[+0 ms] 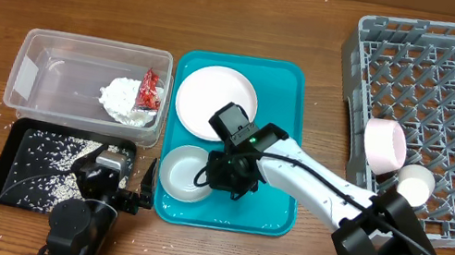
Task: Sort waste into correct bins and load items into the dishwasher
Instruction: 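Move the right gripper to the tray and grasp the small white bowl, then carry the small white bowl to the dish rack and release it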
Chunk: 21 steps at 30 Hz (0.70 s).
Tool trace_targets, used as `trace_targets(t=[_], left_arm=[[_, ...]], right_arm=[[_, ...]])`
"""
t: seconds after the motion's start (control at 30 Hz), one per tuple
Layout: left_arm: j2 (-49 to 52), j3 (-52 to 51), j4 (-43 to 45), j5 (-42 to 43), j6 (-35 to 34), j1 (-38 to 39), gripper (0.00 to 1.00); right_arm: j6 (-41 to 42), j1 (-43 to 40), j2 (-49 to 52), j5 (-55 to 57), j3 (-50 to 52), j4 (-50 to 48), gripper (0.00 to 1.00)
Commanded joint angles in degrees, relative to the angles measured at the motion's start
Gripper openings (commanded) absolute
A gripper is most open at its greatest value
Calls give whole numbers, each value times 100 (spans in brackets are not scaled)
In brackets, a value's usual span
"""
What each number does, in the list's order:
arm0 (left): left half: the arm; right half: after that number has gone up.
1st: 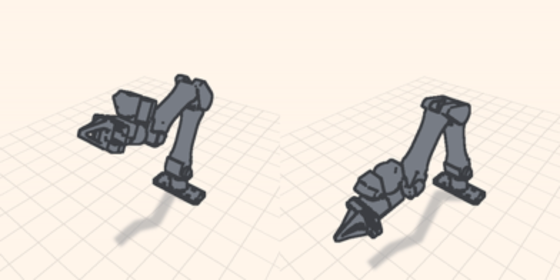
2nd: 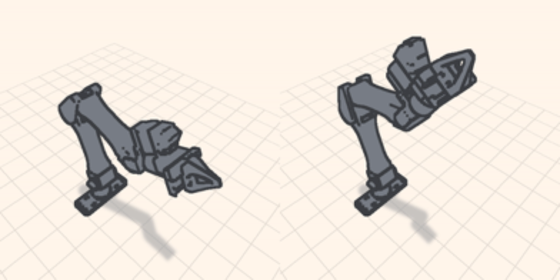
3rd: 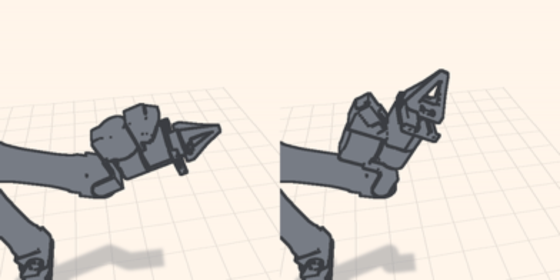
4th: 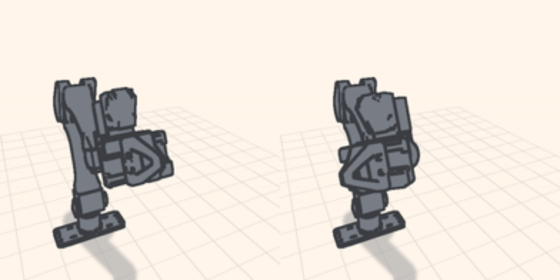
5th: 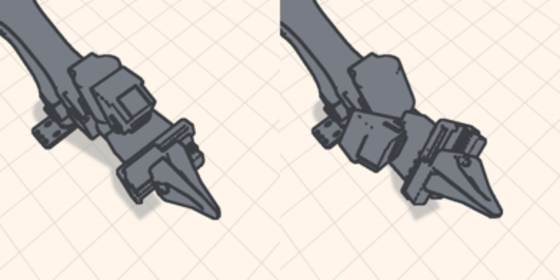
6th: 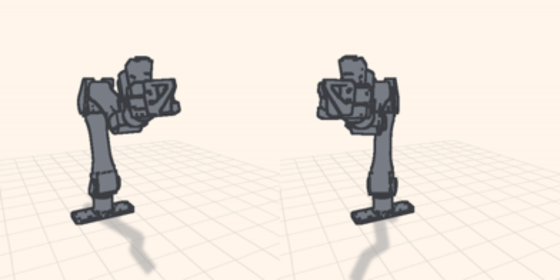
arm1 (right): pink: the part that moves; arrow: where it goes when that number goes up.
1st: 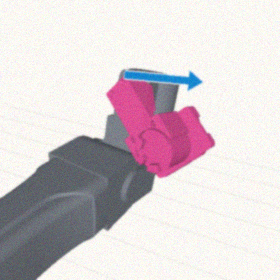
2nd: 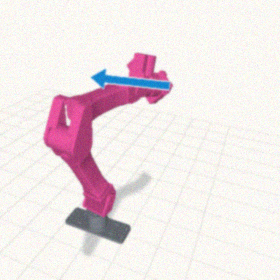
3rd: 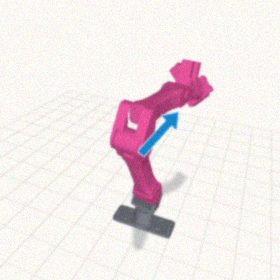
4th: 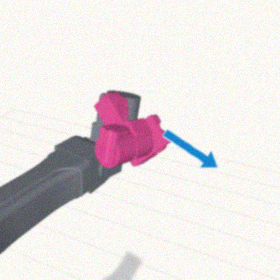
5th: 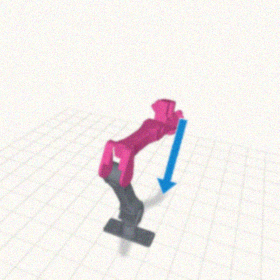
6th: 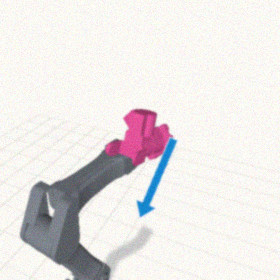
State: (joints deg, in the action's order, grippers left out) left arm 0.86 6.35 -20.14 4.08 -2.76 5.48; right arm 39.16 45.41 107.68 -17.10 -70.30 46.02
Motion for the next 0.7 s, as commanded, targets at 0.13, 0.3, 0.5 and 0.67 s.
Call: trace_targets(t=[0.13,0.3,0.5,0.67], left_arm=[[-59,-31,9,0,109,-48,100],[-59,-31,9,0,109,-48,100],[-59,-31,9,0,109,-48,100],[-59,-31,9,0,109,-48,100]], right_arm=[[-74,-160,-326,1106,-649,916,4],[-173,-380,-922,3657,-1469,1805,4],[-595,-1355,-1456,7731,-1858,1873,4],[-811,-2280,-1322,9007,-1856,1023,4]])
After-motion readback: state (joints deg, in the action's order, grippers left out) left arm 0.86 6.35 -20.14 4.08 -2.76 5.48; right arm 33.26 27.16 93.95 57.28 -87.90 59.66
